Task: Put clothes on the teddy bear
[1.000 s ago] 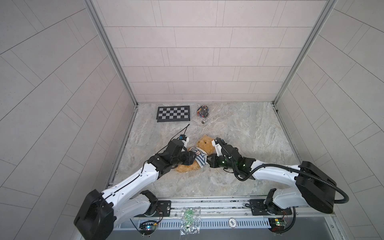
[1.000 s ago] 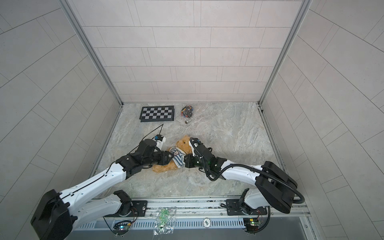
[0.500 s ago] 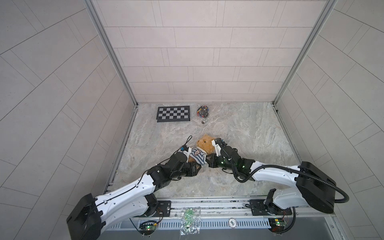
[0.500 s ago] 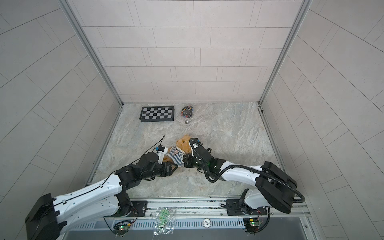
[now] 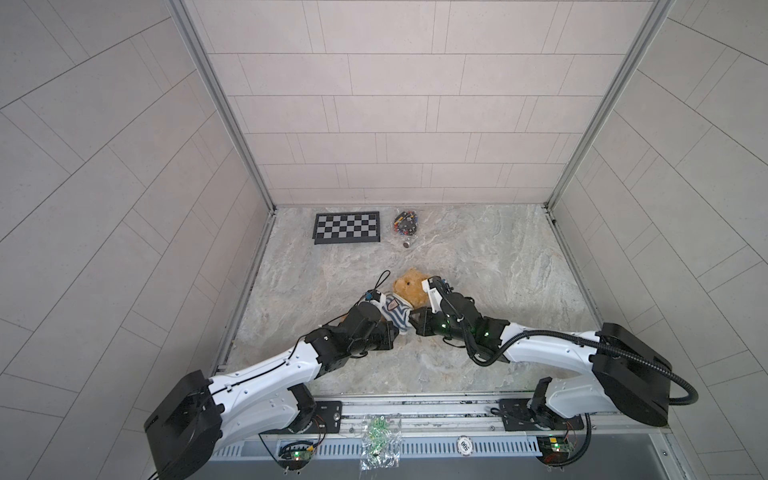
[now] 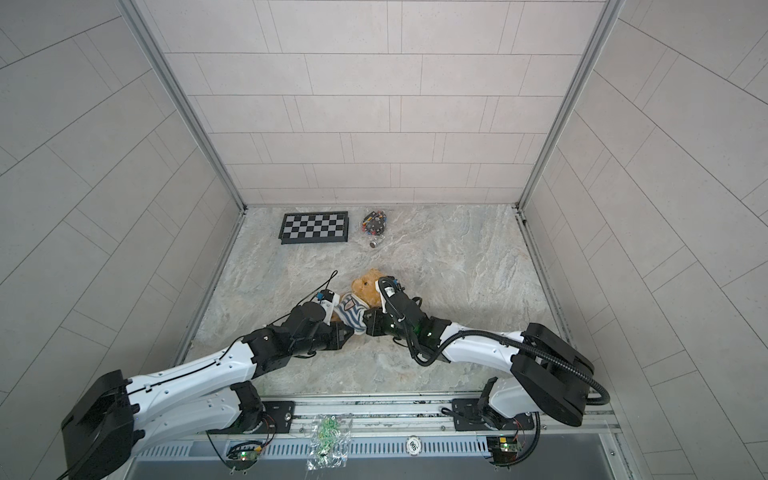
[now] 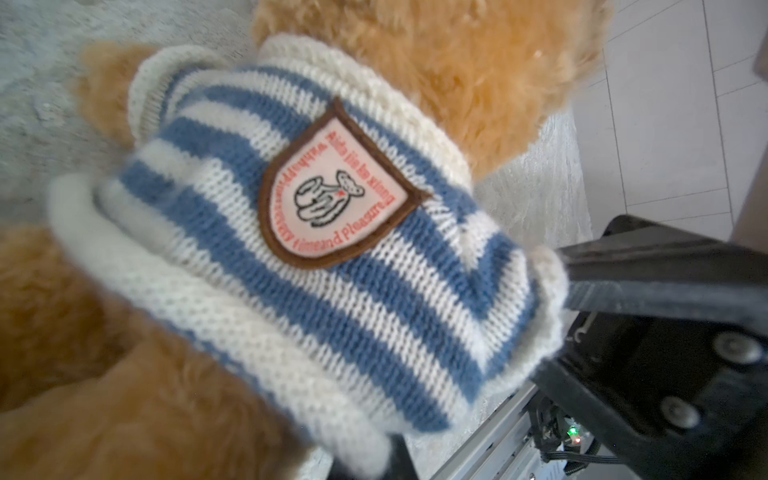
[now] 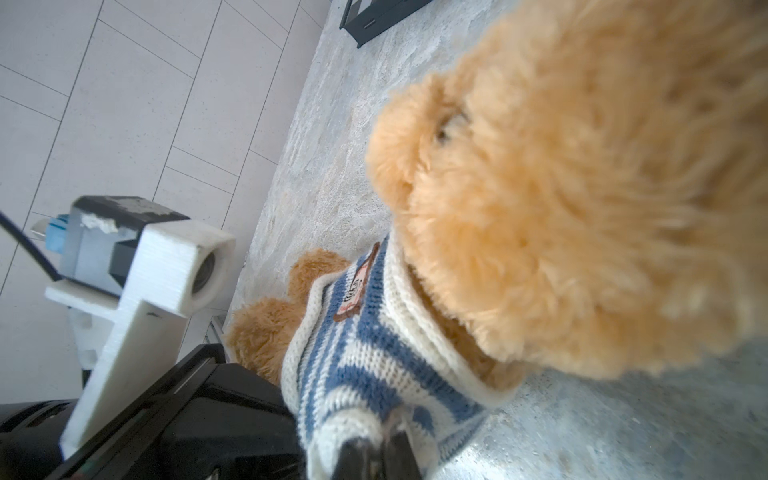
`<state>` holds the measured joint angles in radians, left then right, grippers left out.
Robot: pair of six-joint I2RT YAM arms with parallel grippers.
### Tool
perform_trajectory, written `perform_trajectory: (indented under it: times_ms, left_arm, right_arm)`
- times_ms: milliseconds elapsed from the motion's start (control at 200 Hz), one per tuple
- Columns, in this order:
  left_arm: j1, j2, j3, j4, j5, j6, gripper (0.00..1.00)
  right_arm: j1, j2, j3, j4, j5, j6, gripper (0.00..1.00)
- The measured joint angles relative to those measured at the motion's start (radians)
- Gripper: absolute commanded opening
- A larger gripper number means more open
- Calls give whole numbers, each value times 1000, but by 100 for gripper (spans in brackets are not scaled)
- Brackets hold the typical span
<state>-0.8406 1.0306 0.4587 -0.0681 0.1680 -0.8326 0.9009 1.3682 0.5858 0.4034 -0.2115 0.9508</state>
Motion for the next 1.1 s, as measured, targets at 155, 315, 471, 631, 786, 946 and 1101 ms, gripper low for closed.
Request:
perform_trajectory:
  times_ms: [155, 315, 471, 631, 786, 946, 1101]
  left_arm:
    - [69, -7, 0, -29, 16, 21, 0]
    - [148, -34, -7, -58, 38, 61, 0]
    - [194, -41, -27, -69, 54, 90, 0]
    - [204, -36, -27, -84, 63, 119, 0]
    - [206, -23, -26, -86, 76, 135, 0]
    - [200, -19, -26, -82, 93, 131, 0]
    - [171, -19, -25, -58, 115, 115, 0]
  right_arm:
    - [-43, -3, -11, -5, -84, -29, 0]
    - [-83, -35, -10, -42, -177, -73, 0]
    - [-101, -57, 0, -83, -262, -118, 0]
    - [-119, -57, 3, -103, -331, -141, 1]
    - [-128, -53, 13, -133, -349, -163, 24]
    - [-115, -58, 72, -229, -313, -225, 39]
    - [-42, -150, 121, -363, -198, -357, 43]
